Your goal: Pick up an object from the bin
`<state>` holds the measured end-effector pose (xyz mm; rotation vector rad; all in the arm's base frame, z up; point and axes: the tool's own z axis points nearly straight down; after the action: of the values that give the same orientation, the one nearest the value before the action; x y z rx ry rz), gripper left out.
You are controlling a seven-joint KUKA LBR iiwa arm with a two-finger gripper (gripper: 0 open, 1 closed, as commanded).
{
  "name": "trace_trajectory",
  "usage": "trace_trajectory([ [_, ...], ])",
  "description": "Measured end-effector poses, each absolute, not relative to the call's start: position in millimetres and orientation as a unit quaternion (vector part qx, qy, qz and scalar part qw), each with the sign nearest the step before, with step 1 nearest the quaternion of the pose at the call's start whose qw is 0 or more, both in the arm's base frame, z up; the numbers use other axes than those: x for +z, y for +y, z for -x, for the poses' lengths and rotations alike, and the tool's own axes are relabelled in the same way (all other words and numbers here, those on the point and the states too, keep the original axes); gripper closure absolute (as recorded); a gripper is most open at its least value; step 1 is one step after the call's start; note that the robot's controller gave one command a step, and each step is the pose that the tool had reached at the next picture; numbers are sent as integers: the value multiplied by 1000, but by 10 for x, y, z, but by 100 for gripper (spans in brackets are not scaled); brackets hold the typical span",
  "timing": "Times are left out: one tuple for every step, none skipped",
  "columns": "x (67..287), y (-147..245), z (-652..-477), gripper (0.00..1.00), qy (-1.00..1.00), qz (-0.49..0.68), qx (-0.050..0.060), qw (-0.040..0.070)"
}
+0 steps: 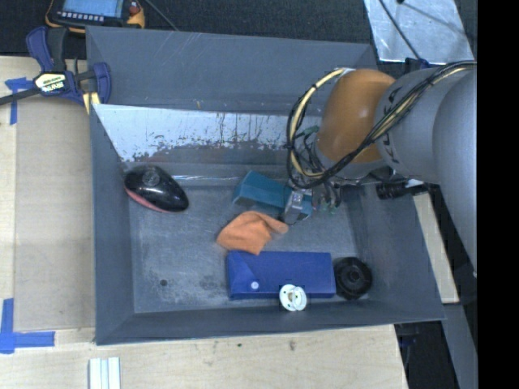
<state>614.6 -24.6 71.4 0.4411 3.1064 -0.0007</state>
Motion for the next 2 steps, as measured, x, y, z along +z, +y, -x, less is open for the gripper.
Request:
trace_trajectory([
  [715,-246,-6146,100,990,-140,0,2],
  [1129,-20,-5970,100,991,-132,-1,-3],
])
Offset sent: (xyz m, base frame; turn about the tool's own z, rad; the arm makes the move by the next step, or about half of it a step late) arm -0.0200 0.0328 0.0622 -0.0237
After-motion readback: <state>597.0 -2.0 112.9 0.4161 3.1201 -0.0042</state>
